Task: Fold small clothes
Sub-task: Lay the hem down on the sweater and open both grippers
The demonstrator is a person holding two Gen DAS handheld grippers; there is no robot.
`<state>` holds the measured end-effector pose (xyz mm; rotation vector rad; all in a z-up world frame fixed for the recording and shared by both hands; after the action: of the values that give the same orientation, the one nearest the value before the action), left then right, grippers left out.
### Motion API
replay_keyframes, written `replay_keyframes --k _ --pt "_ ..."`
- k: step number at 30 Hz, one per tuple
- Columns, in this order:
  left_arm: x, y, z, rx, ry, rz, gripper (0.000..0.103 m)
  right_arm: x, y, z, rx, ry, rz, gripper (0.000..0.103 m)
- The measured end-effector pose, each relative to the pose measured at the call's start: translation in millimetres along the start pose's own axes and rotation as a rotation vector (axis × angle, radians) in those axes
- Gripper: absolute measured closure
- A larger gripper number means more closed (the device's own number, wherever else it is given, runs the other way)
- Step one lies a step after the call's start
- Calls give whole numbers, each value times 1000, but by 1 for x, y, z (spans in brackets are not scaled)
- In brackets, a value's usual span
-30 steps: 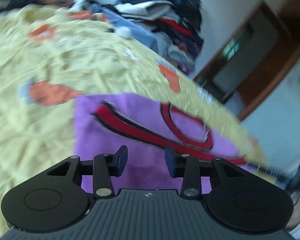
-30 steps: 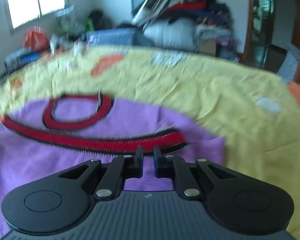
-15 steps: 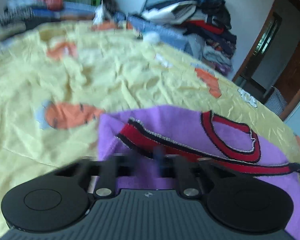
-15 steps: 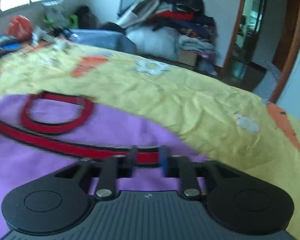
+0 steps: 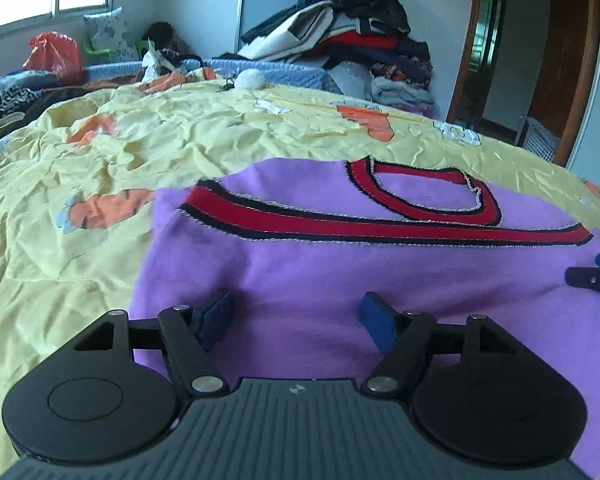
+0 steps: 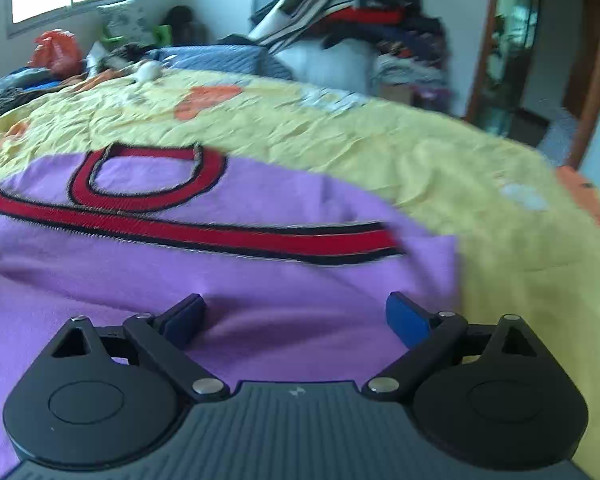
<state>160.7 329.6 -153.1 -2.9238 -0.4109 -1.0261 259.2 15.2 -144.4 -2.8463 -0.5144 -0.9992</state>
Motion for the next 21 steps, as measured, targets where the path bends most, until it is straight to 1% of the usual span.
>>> replay_keyframes --k 1,3,4,5,7,9,10,11,12,13,14,16,17,18,21 --pt "-1 -1 -12 0 3 -24 35 -3 -3 -12 26 17 0 10" --pt "-6 2 -33 -63 33 -39 31 -16 -18 -33 108 35 2 10" --pt "-11 5 -38 -79 30 -31 31 -23 -26 -37 129 29 -9 10" --pt "-19 8 -40 -82 19 -13 29 -30 -32 -36 132 16 -21 10" --pt "-39 11 -34 -53 -24 28 29 -52 -40 -24 89 -46 -57 10" --pt "-53 14 -35 -19 3 103 29 -67 -42 -30 57 -4 -107 9" --pt "-60 16 -38 6 -4 132 29 -71 -41 -35 57 -7 -113 9" --pt "-65 16 -42 10 -13 133 29 -74 -37 -43 53 -27 -96 9" --pt "-69 18 -50 -18 -11 125 29 -75 -35 -51 52 -17 -78 9" --pt "-72 21 -58 -64 -4 117 28 -78 -35 -61 66 1 -67 9" --pt "-76 23 -62 -84 -12 112 26 -82 -38 -64 75 -4 -74 8" --pt "-87 26 -59 -70 -54 119 26 -96 -37 -59 16 -41 -97 8" --pt "-92 25 -58 -50 -43 135 26 -102 -35 -60 29 -30 -86 5" --pt "-97 24 -58 -26 -27 160 24 -108 -30 -59 58 -38 -49 4" --pt "-107 14 -66 -19 -25 153 24 -125 -19 -69 69 -54 -50 4"
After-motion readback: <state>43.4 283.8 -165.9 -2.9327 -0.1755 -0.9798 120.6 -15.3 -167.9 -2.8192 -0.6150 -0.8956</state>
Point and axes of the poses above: each gripper's, at about its wrist camera, not at the fingertips, and z roughly the way its jaws point, y to its right, x to its top, the point moved 9 cm from there along z, roughly the way its jaws point, and after that the axes turned 10 degrees about -y, right-handed, at the moved point
